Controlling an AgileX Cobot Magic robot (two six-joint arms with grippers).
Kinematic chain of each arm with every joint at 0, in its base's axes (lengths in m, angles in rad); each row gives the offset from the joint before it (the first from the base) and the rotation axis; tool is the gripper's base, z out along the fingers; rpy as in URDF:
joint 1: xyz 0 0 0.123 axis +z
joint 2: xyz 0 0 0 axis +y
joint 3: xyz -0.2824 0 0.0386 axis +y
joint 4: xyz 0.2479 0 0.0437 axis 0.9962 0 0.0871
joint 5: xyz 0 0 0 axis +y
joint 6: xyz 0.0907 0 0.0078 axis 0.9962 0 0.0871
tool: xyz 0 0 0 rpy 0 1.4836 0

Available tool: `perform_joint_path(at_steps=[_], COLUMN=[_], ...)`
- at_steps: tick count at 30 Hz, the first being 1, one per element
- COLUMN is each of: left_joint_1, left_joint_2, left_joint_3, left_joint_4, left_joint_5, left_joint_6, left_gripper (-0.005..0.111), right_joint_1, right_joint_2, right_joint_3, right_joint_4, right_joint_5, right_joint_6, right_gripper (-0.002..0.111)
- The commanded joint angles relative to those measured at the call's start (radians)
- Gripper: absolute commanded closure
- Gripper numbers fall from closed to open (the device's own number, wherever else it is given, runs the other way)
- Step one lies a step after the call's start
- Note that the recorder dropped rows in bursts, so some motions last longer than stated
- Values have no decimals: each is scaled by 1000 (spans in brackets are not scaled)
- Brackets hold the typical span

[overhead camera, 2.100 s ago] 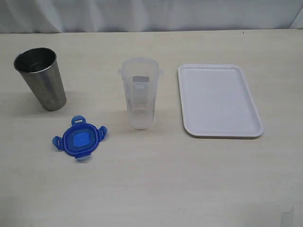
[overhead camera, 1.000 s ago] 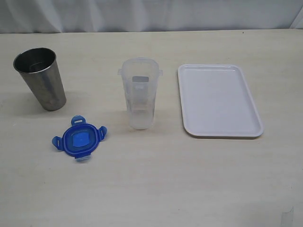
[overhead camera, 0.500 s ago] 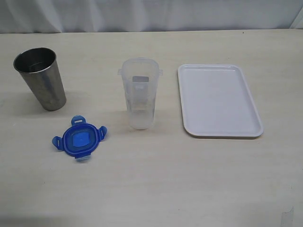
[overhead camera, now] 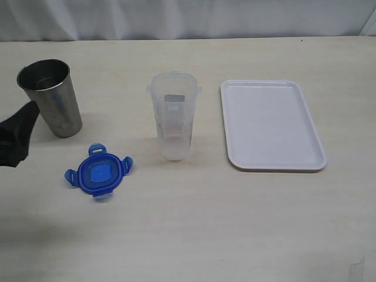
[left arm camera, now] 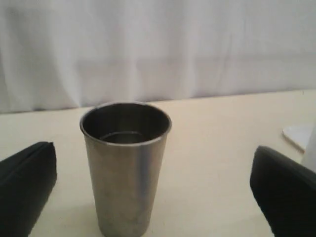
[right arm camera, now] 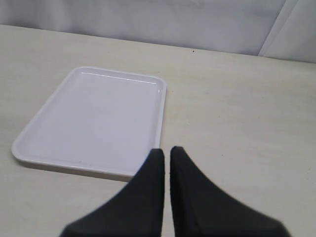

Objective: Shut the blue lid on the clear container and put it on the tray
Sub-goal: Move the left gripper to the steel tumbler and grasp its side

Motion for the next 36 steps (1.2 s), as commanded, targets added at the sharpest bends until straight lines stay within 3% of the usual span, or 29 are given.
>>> perform_joint_path(at_steps=[1, 17, 36], left_joint_1=[1, 1, 1], left_joint_2=[153, 479, 607], left_joint_3=[-72, -281, -433], left_joint_4=[68, 70, 108], left_joint_5=[-30, -30, -30], left_joint_6=[20, 20, 0], left_gripper=[2, 2, 2], right_joint_1=[-2, -2, -2], right_joint_2=[-4, -4, -4], right_joint_3=[2, 2, 2], right_joint_4=[6, 6, 6], right_joint_5=[-3, -3, -3], right_joint_6=[4, 4, 4], right_gripper=[104, 104, 104])
